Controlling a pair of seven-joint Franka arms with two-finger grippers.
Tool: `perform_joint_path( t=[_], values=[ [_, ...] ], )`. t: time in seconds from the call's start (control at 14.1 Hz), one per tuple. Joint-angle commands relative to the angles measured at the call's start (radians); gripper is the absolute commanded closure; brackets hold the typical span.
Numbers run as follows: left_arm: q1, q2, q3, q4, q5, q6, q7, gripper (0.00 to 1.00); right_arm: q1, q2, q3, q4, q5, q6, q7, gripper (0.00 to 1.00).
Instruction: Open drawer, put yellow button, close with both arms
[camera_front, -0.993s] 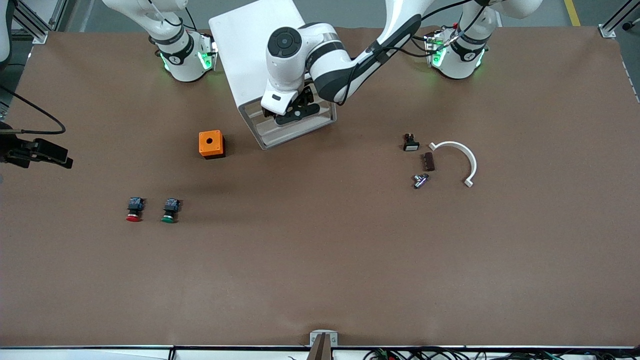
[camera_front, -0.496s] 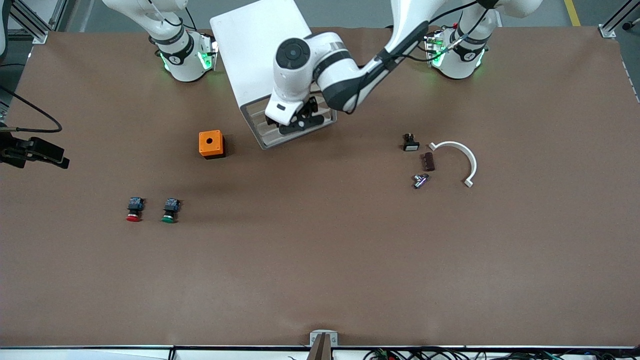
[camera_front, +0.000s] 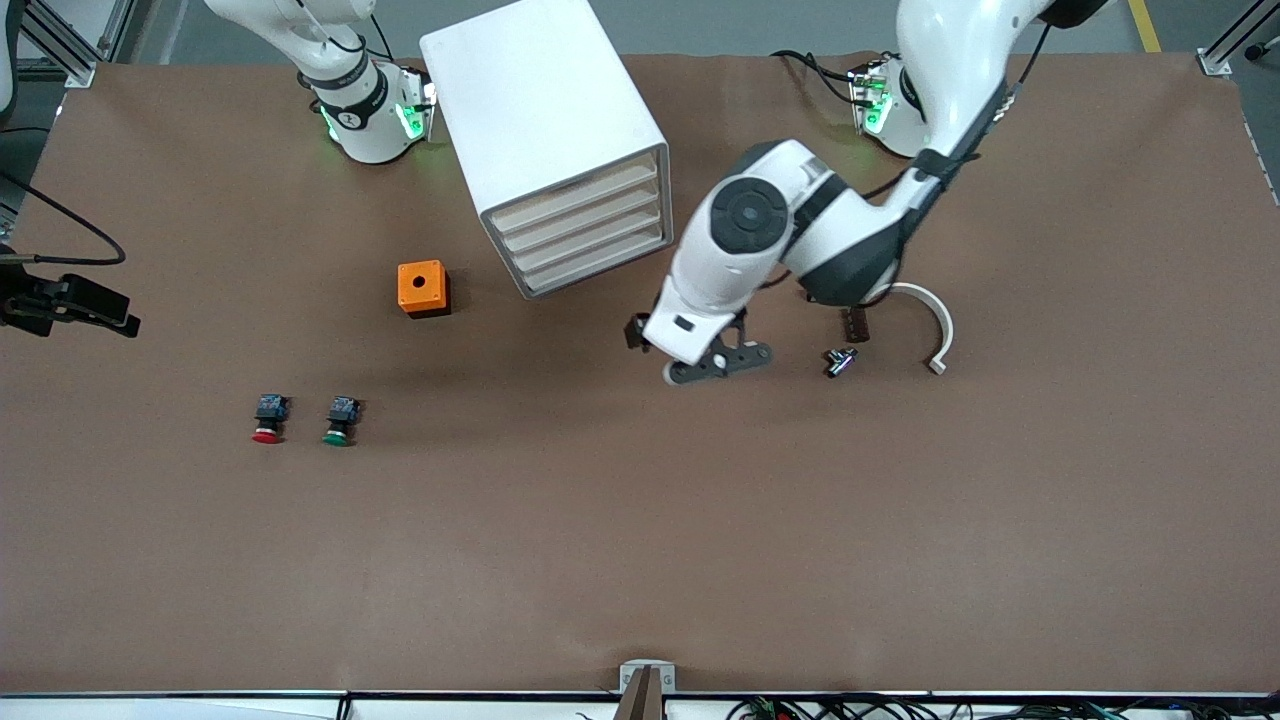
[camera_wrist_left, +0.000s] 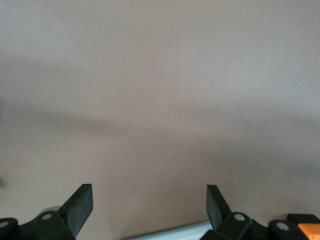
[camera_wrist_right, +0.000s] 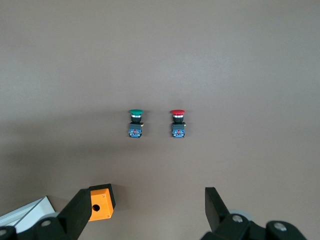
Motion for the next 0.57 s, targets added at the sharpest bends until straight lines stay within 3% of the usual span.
perform_joint_path(
  t=[0.0, 0.35, 0.5],
  values=[
    [0.084, -0.012, -0.006, 0.000, -0.013, -0.028, 0.118, 0.00, -0.014, -0.003, 0.016, 0.011, -0.018, -0.007, 0.001, 0.00],
    [0.214, -0.032, -0.006, 0.000, 0.050, -0.088, 0.303, 0.00, -0.014, -0.003, 0.014, 0.011, -0.018, -0.007, 0.001, 0.00],
    [0.221, -0.081, 0.055, -0.007, 0.029, -0.102, 0.396, 0.00, -0.014, -0.001, 0.016, 0.011, -0.015, -0.006, 0.002, 0.00]
  ],
)
